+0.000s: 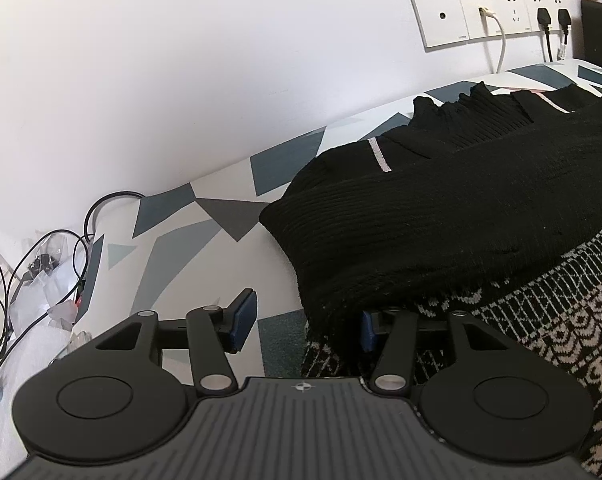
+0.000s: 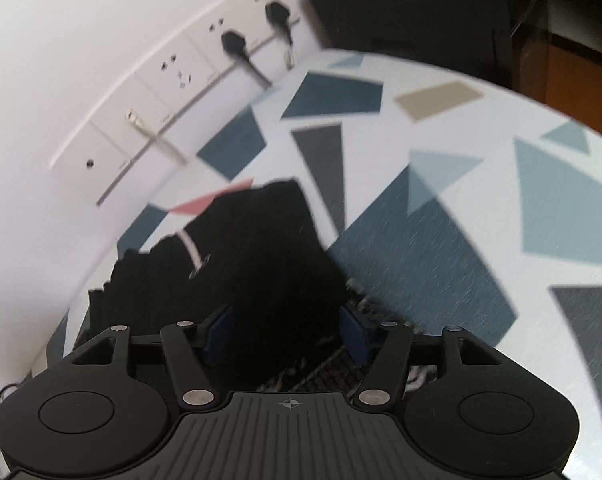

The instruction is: Fold clothes

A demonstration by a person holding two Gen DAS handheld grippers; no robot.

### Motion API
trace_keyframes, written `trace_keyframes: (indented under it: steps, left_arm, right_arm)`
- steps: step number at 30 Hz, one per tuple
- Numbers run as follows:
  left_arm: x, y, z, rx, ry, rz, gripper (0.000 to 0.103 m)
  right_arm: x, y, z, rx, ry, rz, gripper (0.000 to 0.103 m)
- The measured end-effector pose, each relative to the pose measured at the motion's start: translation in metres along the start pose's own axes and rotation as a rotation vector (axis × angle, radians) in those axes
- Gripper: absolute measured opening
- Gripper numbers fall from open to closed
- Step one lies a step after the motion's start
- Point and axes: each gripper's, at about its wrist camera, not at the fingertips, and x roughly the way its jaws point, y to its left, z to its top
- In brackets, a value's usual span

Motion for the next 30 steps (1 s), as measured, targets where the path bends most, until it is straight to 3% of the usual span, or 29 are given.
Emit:
trace_keyframes:
  steps: [3, 4, 5, 7, 8, 12, 17, 24, 27, 30]
  left_arm:
    - [0.0, 0.001, 0.0, -0.004, 0.003, -0.001, 0.053]
    - [0.0, 0.001, 0.0, -0.009, 0.005, -0.001, 0.054]
    - [0.0, 0.002, 0.0, -0.018, 0.008, -0.003, 0.054]
    - [0.001, 0.004, 0.001, -0.038, 0.015, -0.005, 0.056]
    - [0.001, 0.005, 0.001, -0.048, 0.018, -0.006, 0.056]
    - [0.002, 0.005, 0.003, -0.065, 0.024, 0.001, 0.056]
    - [0.004, 0.003, 0.004, -0.074, 0.021, 0.015, 0.056]
    - [0.004, 0.001, 0.004, -0.041, 0.016, 0.011, 0.056]
    - [0.005, 0.002, 0.003, -0.039, 0.016, 0.015, 0.062]
    - [0.006, 0.003, 0.005, -0.046, 0.03, 0.029, 0.07]
  right_arm:
    - [0.008, 0.008, -0.002, -0.006, 0.029, -0.016, 0.051]
    - [0.011, 0.01, -0.003, -0.008, 0.038, -0.021, 0.04]
    - [0.014, 0.013, -0.004, -0.009, 0.048, -0.026, 0.021]
    - [0.016, 0.017, -0.002, -0.012, 0.055, -0.03, 0.009]
    - [0.016, 0.019, 0.001, -0.013, 0.052, -0.011, 0.007]
    - [-0.003, 0.049, 0.017, -0.106, -0.01, 0.103, 0.006]
    - [-0.038, 0.073, 0.031, -0.224, -0.175, 0.276, 0.006]
    - [0.012, 0.023, 0.025, -0.161, -0.045, 0.114, 0.006]
    - [0.019, 0.011, 0.014, -0.156, -0.021, 0.075, 0.009]
    - [0.026, 0.002, 0.004, -0.161, -0.002, 0.038, 0.019]
